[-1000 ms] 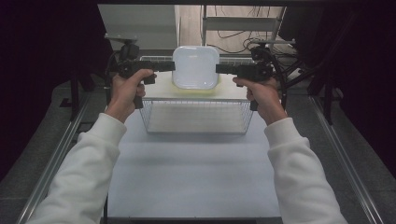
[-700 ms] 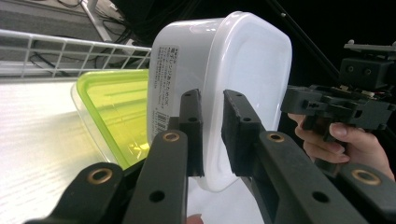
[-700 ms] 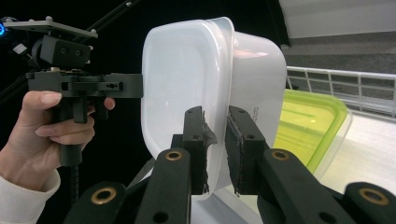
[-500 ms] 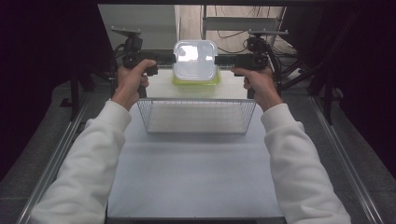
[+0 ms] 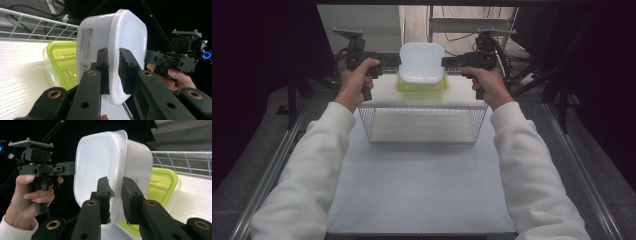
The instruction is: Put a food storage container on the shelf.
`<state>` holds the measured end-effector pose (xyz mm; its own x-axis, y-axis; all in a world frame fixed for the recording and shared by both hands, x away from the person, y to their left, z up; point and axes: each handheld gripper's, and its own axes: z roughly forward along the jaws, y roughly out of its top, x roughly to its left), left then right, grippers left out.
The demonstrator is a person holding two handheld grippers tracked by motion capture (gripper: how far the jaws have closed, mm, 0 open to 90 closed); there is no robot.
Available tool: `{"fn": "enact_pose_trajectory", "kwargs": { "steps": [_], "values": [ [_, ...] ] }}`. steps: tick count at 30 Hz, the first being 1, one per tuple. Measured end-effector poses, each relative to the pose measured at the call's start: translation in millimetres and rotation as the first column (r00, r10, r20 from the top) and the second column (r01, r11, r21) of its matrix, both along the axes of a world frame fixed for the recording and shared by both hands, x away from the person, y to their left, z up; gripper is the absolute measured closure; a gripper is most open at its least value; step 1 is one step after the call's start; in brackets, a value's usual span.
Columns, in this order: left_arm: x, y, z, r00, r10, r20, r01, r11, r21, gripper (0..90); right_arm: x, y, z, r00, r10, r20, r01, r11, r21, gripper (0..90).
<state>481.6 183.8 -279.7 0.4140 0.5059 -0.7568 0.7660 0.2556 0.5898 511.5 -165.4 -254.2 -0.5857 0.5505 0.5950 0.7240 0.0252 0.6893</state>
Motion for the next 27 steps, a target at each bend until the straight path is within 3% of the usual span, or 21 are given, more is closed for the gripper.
{"fn": "enact_pose_trajectory", "kwargs": {
  "steps": [2, 9, 10, 14, 25, 27],
  "values": [
    [6.9, -0.2, -1.5, 0.9994, 0.011, -0.031, -0.012, 0.9998, -0.016, 79.1, 8.9, 0.4, -1.6, 0.9988, -0.017, -0.046, 0.018, 1.0, 0.011, 73.4],
    [19.2, 1.0, -9.6, 0.9962, 0.03, -0.082, -0.038, 0.9953, -0.09, 78.5, 25.0, -0.7, -8.2, 0.9914, -0.039, -0.125, 0.045, 0.998, 0.051, 70.9],
    [19.8, 0.8, -10.0, 0.9958, 0.031, -0.086, -0.039, 0.995, -0.092, 78.1, 29.3, -1.6, -10.0, 0.9859, -0.043, -0.162, 0.054, 0.996, 0.065, 70.6],
    [20.4, 0.0, -12.0, 0.9946, 0.017, -0.102, -0.026, 0.9957, -0.088, 76.5, 34.6, -1.5, -11.9, 0.9799, -0.051, -0.193, 0.065, 0.996, 0.065, 69.5],
    [16.9, -1.1, -9.7, 0.9952, 0.015, -0.097, -0.022, 0.9974, -0.069, 76.2, 34.4, -0.8, -10.6, 0.9804, -0.051, -0.19, 0.063, 0.996, 0.059, 69.1],
    [16.8, -1.2, -10.1, 0.9958, 0.019, -0.089, -0.024, 0.9978, -0.062, 72.9, 34.0, -0.3, -10.9, 0.9822, -0.05, -0.181, 0.061, 0.996, 0.057, 68.2]
  ]
}}
